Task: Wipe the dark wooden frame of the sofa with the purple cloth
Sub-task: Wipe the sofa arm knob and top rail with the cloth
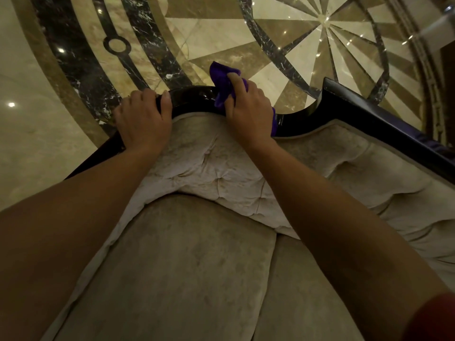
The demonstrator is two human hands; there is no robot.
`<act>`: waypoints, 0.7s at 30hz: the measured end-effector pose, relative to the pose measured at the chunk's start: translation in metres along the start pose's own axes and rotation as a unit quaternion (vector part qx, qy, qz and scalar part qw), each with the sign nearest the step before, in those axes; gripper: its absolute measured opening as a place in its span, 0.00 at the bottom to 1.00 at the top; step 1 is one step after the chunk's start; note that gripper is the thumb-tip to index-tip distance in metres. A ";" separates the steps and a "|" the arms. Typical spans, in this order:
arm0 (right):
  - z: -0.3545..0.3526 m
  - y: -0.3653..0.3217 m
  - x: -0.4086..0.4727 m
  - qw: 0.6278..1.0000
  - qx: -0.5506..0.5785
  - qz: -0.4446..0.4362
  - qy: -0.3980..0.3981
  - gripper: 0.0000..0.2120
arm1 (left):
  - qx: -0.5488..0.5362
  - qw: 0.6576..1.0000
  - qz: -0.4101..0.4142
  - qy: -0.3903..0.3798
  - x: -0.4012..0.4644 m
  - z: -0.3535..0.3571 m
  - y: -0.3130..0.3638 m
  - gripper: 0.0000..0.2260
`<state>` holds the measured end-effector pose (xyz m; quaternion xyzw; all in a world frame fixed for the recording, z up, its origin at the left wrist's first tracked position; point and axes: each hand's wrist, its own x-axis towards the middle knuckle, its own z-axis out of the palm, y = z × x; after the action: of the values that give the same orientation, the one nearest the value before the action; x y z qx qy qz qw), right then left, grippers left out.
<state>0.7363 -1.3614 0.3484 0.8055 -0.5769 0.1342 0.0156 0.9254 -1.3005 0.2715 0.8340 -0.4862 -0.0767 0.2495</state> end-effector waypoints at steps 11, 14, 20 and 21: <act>-0.021 0.023 -0.010 0.989 -0.122 0.028 -0.079 0.19 | -0.012 0.961 0.268 -0.072 0.002 -0.010 0.044 0.28; -0.032 0.028 -0.011 0.974 -0.204 0.016 -0.102 0.17 | 0.094 0.945 0.292 -0.111 0.002 -0.003 0.055 0.36; -0.059 0.033 -0.008 0.901 -0.394 -0.077 -0.163 0.14 | 0.117 0.941 0.288 -0.137 0.005 -0.008 0.054 0.40; -0.063 0.034 -0.007 0.878 -0.433 -0.094 -0.179 0.15 | 0.120 0.940 0.289 -0.140 0.005 -0.008 0.055 0.40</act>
<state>0.6904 -1.3550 0.4030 0.7791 -0.4916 -0.2777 0.2725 0.8888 -1.3236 0.3061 0.6625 -0.7415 -0.0579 0.0885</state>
